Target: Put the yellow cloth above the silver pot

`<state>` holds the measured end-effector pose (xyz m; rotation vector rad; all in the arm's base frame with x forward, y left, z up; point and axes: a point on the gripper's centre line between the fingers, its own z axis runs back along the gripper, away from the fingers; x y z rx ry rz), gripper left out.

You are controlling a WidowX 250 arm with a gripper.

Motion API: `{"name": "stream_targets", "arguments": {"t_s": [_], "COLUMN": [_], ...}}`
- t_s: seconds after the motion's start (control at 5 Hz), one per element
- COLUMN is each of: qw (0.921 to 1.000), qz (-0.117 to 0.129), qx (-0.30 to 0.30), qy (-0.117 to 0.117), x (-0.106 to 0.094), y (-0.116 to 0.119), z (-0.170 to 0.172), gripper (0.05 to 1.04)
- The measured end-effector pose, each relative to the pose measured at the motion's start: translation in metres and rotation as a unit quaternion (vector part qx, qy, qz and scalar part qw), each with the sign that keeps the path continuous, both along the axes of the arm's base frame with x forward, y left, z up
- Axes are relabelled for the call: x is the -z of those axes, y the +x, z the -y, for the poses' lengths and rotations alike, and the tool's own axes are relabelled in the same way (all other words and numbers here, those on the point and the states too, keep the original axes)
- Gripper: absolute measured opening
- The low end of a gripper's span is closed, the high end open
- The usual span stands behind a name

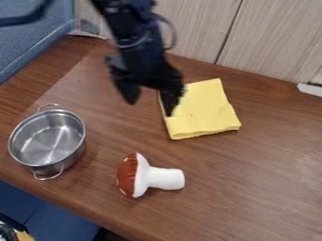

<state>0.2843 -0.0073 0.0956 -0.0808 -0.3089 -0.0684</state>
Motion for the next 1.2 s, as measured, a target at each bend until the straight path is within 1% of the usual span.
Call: {"name": "stream_targets", "arguments": {"t_s": [0.2,0.4,0.6,0.8,1.0,1.2], "qw": [0.9998,0.9992,0.9985,0.9969,0.9951,0.9943], "qz": [0.008,0.0,-0.003,-0.022,-0.038,-0.045], "qx": [0.016,0.04,0.051,0.065,0.072,0.075], "qy": [0.01,0.01,0.018,0.036,0.055,0.061], "x": [0.008,0.023,0.034,0.049,0.06,0.066], "y": [0.03,0.06,0.08,0.089,0.089,0.091], "z": [0.011,0.031,0.041,0.049,0.053,0.053], "gripper": [1.001,1.001,1.001,1.001,1.001,1.001]}}
